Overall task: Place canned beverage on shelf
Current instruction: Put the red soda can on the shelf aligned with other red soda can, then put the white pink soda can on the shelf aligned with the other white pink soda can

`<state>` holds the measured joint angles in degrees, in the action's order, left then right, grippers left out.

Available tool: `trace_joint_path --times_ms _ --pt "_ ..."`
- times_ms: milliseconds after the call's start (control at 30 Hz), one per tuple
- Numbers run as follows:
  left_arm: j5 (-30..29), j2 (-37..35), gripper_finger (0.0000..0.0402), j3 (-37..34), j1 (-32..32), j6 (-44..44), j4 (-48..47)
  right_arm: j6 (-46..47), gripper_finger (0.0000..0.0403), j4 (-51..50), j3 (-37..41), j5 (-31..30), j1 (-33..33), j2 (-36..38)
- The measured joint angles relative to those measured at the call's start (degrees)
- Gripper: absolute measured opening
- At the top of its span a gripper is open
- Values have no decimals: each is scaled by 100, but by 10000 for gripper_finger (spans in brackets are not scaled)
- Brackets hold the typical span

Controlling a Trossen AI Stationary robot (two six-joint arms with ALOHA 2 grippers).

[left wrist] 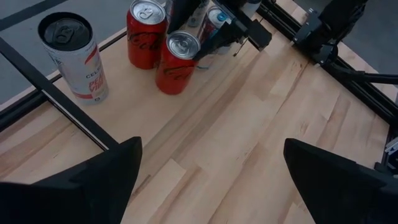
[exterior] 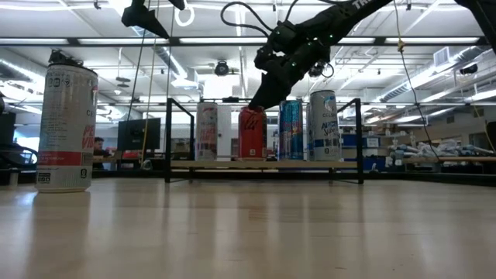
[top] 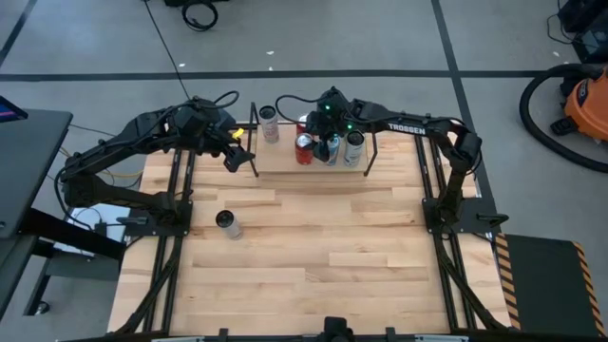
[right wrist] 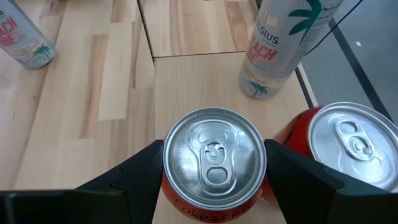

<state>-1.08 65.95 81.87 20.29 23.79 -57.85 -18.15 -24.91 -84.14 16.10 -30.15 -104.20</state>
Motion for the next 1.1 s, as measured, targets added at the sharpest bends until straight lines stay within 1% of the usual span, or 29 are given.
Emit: trace_joint_path --times_ms 533,667,900,1000,1100 --pt "0 0 394 0 -2 105 5 58 284 44 5 75 -24 0" --pt "0 0 394 0 -1 105 5 67 308 39 11 -131 13 -2" --pt "0 0 394 0 0 59 -128 61 358 -80 -73 -181 46 128" --pt "-28 0 394 0 -1 59 -254 61 370 -12 -214 -142 81 290" --pt "-38 0 394 0 0 61 -364 62 374 -11 -337 -123 131 331"
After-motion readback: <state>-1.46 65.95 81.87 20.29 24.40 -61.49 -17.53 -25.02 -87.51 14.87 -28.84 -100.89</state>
